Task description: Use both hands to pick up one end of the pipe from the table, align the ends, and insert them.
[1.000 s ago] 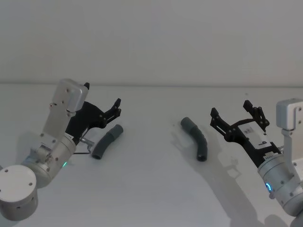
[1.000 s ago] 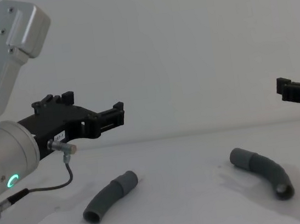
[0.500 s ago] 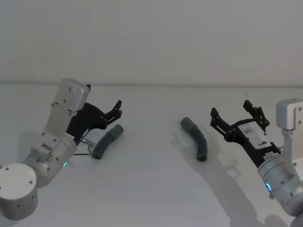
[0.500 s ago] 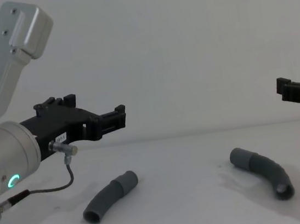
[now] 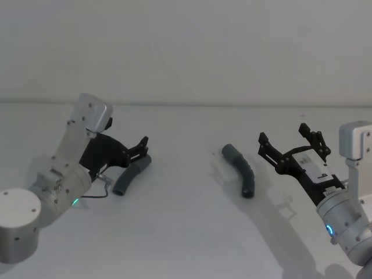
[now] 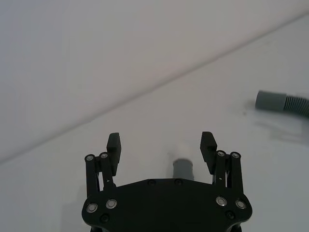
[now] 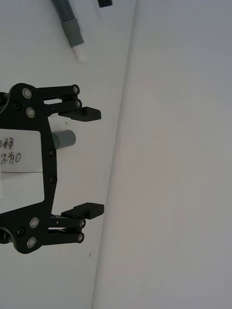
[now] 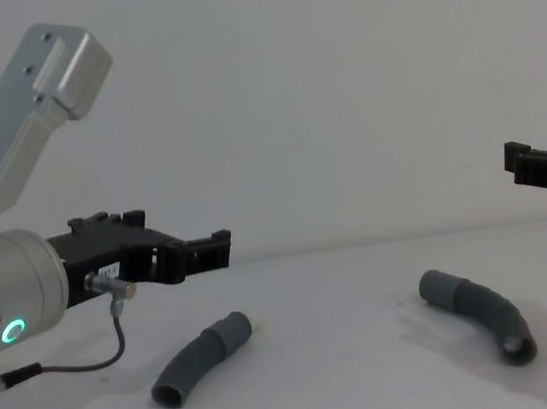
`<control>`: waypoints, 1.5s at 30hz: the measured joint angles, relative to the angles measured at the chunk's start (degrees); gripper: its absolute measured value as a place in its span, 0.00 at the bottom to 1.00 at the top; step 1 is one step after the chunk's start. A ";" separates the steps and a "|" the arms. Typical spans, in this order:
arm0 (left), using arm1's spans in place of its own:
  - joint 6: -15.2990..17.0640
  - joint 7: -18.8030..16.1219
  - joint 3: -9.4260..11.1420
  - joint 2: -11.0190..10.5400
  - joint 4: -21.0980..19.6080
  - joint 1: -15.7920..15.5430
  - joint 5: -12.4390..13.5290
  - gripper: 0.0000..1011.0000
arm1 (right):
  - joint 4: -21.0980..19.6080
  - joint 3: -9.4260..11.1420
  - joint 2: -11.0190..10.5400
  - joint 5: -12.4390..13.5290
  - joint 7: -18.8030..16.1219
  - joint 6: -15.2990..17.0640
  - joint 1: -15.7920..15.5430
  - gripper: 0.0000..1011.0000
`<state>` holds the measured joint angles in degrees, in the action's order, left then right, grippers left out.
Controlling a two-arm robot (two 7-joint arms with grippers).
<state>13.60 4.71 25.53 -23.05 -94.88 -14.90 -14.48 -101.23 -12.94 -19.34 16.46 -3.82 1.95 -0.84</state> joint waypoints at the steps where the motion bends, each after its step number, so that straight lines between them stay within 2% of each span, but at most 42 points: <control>1: 1.46 0.40 -0.04 -0.19 -0.14 -0.23 -0.25 0.99 | 0.00 0.00 0.00 0.00 0.00 0.00 0.00 0.99; 4: 3.65 1.04 -0.05 -0.54 -0.30 -0.66 -0.60 0.99 | 0.00 0.00 0.00 0.00 0.00 0.00 0.00 0.99; 7: 7.86 2.47 0.08 -1.27 -0.40 -1.77 -1.07 0.99 | 0.00 0.00 0.00 0.00 0.00 0.00 0.00 0.99; 8: 7.86 2.47 0.08 -1.27 -0.40 -1.77 -1.07 0.99 | 0.00 0.00 0.00 0.00 0.00 0.00 0.00 0.99; 9: 9.67 3.22 0.26 -1.57 -0.40 -2.31 -1.22 0.99 | 0.00 0.00 0.00 0.00 0.00 0.00 0.00 0.99; 12: 12.50 4.71 0.80 -2.23 -0.13 -3.65 -1.44 0.99 | 0.00 0.00 0.00 0.00 0.00 0.00 0.00 0.99; 13: 12.50 4.71 0.80 -2.23 -0.13 -3.65 -1.44 0.99 | 0.00 0.00 0.00 0.00 0.00 0.00 0.00 0.99; 16: 16.33 7.46 1.79 -3.10 0.70 -5.77 -1.59 0.99 | 0.00 0.00 0.00 0.00 0.00 0.00 0.00 0.99; 27: 21.03 12.43 3.63 -3.95 2.96 -9.58 -1.85 0.99 | 0.00 0.00 0.00 0.00 0.00 0.00 0.00 0.99; 37: 23.07 15.35 4.28 -3.81 4.52 -11.11 -2.32 0.99 | 0.00 0.00 0.00 0.00 0.00 0.00 0.00 0.99; 45: 23.89 16.31 4.34 -3.16 5.74 -11.54 -2.53 0.99 | 0.00 0.00 0.00 0.01 0.00 0.00 0.00 0.99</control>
<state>37.50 21.02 29.87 -26.21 -89.14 -26.44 -17.01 -101.23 -12.94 -19.33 16.47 -3.83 1.95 -0.84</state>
